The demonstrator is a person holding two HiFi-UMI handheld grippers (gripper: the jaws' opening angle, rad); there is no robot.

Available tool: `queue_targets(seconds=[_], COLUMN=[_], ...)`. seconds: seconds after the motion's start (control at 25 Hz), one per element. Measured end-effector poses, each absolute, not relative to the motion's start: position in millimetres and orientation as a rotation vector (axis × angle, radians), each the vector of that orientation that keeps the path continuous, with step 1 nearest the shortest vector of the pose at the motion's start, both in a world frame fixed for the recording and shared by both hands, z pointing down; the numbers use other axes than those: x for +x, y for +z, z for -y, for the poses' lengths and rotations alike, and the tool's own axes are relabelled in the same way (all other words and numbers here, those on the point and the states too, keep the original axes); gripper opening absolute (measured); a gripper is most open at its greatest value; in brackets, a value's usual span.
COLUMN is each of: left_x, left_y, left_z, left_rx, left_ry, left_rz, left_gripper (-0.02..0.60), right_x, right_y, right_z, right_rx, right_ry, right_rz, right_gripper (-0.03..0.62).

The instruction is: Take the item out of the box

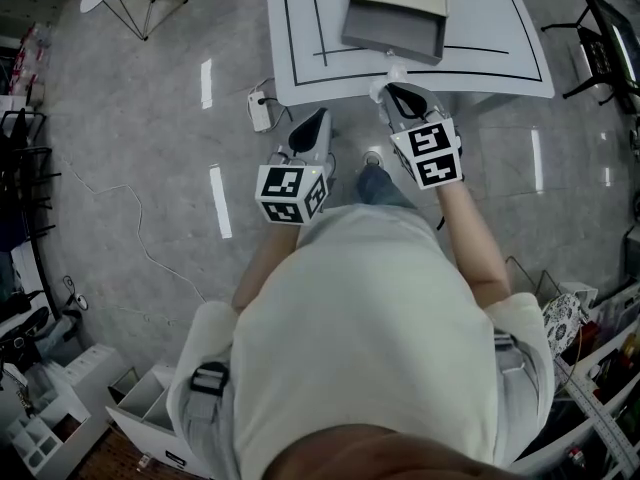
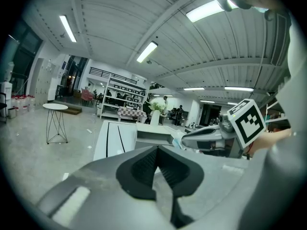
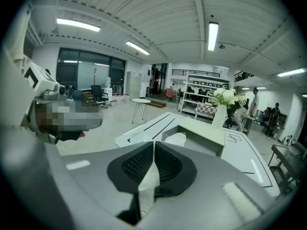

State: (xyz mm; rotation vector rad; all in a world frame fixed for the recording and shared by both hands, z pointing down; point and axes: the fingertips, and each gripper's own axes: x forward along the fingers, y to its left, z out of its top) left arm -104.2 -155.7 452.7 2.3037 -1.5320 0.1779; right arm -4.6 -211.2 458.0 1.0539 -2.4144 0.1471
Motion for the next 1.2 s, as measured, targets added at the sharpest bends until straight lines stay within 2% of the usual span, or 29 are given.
queue_targets(seconds=[1.2], left_x=[-88], left_y=[462], left_z=[30], left_rx=[2.362], left_ry=[0.144], left_rz=[1.457], left_gripper=[0.000], right_x=[20], right_y=[429], right_z=[48], right_rx=[1.390], right_ry=[0.192], right_rz=[2.570], right_gripper=[0.011])
